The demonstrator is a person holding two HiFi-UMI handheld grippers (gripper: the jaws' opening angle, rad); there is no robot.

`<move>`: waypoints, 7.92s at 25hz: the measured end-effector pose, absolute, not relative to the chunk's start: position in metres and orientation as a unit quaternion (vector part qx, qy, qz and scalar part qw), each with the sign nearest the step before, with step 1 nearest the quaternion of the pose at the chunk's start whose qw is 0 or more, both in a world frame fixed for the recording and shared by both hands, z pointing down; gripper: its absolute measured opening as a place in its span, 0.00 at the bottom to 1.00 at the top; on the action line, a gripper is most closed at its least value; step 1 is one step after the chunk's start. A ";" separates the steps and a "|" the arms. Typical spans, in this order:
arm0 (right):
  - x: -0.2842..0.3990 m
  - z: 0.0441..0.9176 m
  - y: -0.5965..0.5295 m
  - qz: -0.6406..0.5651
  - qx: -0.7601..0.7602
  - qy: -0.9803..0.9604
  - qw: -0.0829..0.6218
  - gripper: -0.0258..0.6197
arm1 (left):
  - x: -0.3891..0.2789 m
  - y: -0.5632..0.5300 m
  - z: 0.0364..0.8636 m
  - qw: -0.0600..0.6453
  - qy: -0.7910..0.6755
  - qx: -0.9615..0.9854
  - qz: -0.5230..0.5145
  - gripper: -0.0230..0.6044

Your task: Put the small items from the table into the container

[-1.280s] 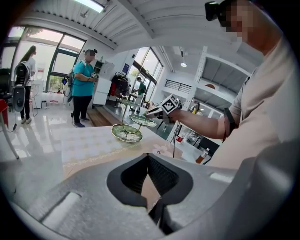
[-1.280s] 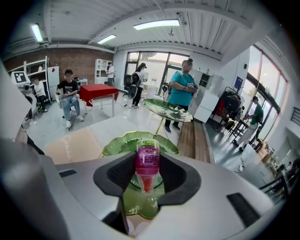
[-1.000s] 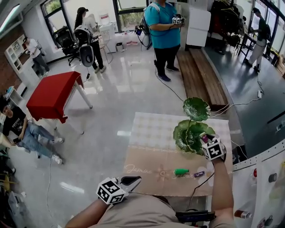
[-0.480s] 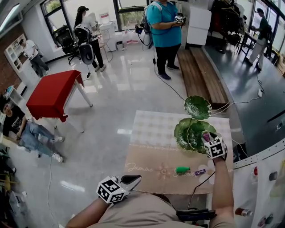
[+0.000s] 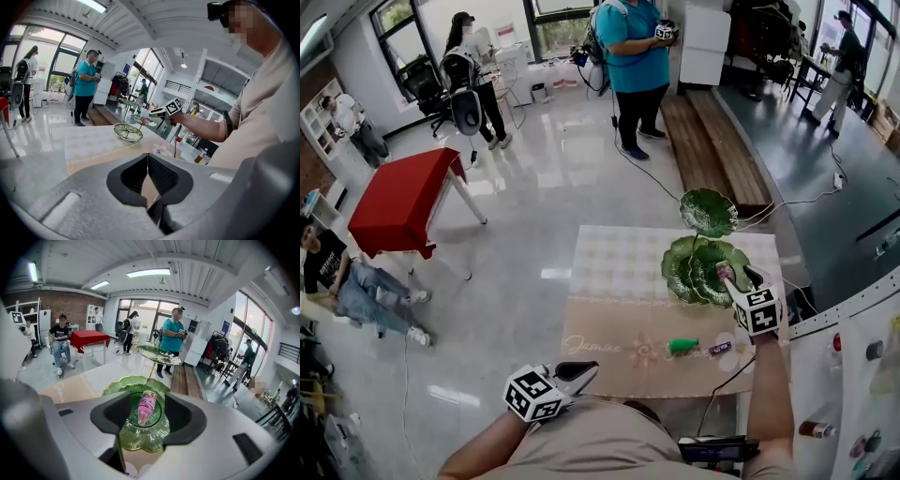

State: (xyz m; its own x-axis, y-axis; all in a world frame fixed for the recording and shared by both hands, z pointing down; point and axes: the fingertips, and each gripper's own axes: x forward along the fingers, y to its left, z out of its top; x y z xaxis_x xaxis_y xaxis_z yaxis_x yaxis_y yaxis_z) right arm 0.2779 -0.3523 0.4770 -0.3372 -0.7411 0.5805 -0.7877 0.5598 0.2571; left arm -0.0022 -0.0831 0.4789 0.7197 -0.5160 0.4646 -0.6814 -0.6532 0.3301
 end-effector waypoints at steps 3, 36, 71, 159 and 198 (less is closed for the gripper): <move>0.272 0.465 -0.337 0.032 0.468 -0.822 0.323 0.39 | 0.000 -0.081 0.476 0.244 -0.324 0.898 0.168 0.05; 0.126 0.460 -0.097 0.108 0.444 -0.856 0.244 0.26 | -0.072 -0.004 0.473 0.228 -0.237 0.928 0.173 0.05; 0.187 0.614 -0.158 -0.009 0.321 -0.837 0.444 0.36 | -0.057 -0.035 0.474 0.243 -0.302 0.908 0.156 0.05; 0.236 0.498 -0.330 0.110 0.481 -0.789 0.366 0.34 | -0.083 -0.044 0.467 0.257 -0.356 0.889 0.129 0.05; 0.012 0.495 0.021 0.166 0.441 -0.839 0.273 0.29 | -0.158 0.050 0.467 0.225 -0.185 0.945 0.151 0.05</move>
